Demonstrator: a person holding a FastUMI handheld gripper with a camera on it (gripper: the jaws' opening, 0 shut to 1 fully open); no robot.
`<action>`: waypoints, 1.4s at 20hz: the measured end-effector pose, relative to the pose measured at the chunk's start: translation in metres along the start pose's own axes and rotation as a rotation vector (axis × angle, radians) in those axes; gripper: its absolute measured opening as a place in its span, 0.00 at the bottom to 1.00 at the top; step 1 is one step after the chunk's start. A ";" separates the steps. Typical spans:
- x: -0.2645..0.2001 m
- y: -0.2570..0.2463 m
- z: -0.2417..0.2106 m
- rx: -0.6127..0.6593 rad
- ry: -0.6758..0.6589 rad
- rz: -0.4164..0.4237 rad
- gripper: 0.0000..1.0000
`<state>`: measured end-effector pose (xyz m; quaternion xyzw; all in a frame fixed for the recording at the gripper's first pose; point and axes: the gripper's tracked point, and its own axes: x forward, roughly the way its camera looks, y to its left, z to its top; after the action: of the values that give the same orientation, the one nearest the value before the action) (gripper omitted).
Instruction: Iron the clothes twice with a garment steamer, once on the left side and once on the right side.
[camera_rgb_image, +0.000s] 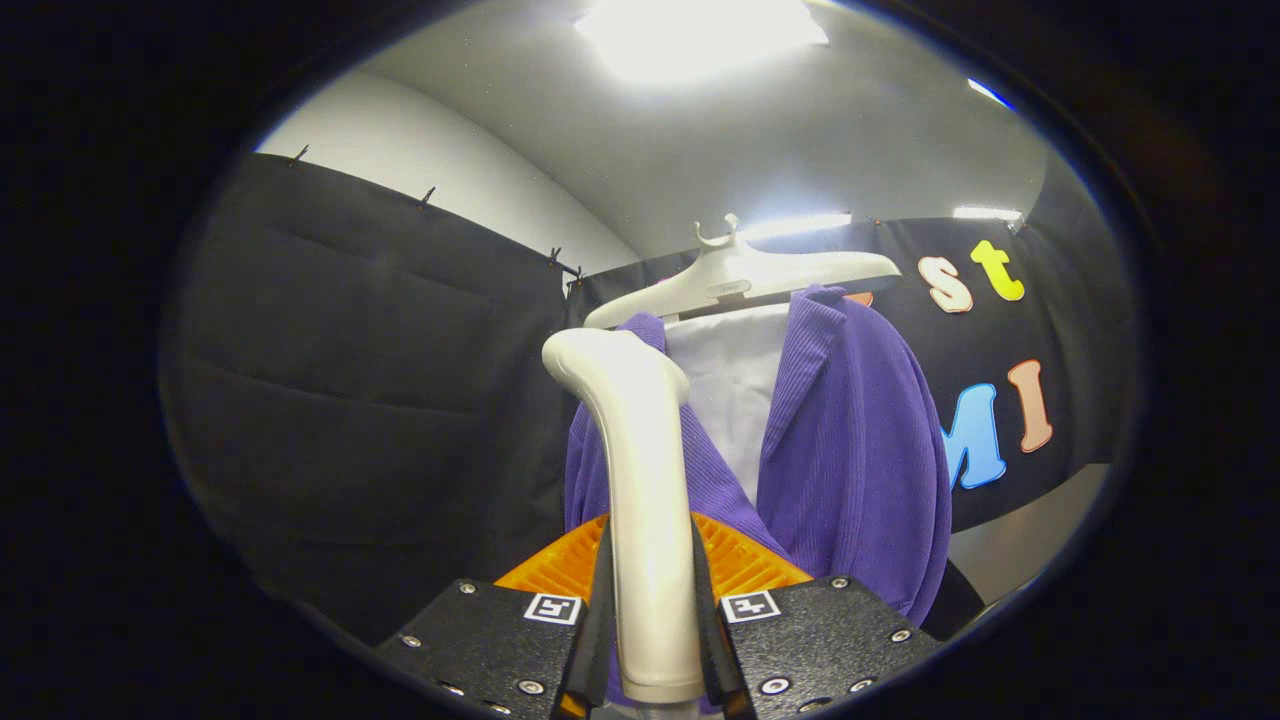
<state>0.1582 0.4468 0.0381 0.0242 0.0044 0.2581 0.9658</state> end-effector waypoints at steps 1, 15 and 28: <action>0.003 -0.001 -0.009 -0.008 0.013 -0.005 0.36; -0.046 -0.011 -0.174 -0.030 0.265 -0.026 0.37; -0.121 -0.025 -0.307 -0.068 0.466 -0.052 0.37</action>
<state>0.0589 0.3787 -0.2699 -0.0688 0.2190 0.2315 0.9454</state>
